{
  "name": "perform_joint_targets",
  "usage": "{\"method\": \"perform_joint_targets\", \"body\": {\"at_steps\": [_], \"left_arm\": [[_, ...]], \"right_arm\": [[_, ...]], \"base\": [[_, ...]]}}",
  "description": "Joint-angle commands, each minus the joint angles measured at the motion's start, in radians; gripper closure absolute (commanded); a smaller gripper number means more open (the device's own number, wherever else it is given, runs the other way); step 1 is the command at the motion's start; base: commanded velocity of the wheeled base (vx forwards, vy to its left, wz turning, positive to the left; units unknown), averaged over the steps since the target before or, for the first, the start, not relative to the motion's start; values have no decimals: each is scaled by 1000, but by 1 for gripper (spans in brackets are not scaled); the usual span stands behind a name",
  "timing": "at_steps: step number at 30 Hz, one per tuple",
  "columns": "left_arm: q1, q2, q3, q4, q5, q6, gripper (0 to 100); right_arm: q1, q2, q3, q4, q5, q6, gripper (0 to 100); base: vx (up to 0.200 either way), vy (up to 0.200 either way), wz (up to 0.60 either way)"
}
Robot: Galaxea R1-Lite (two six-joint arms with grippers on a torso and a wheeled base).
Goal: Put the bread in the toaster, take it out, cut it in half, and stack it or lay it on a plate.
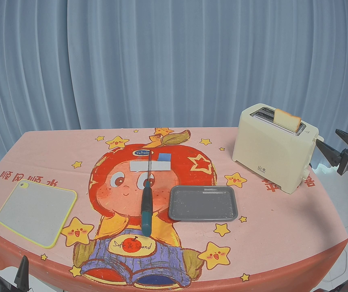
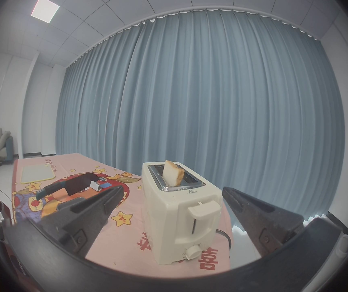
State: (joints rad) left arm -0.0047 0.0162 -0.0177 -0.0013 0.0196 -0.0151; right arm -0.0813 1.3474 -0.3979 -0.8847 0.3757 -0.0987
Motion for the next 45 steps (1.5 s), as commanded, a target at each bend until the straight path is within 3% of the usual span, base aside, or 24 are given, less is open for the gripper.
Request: {"method": "perform_joint_targets", "body": {"at_steps": [1,12,17,22,45], "left_arm": [[0,-5,18,0,0,0,0],[0,-5,18,0,0,0,0],[0,-5,18,0,0,0,0],[0,-5,18,0,0,0,0],[0,-5,18,0,0,0,0]], "right_arm": [[2,9,-84,58,43,-3,0],[12,33,-207,236,109,-22,0],[32,94,-254,243,118,-27,0],[48,162,-303,245,178,-26,0],[48,325,-450,256,164,-29,0]], "base": [[0,0,0],[0,0,0],[0,0,0],[0,0,0],[0,0,0]]}}
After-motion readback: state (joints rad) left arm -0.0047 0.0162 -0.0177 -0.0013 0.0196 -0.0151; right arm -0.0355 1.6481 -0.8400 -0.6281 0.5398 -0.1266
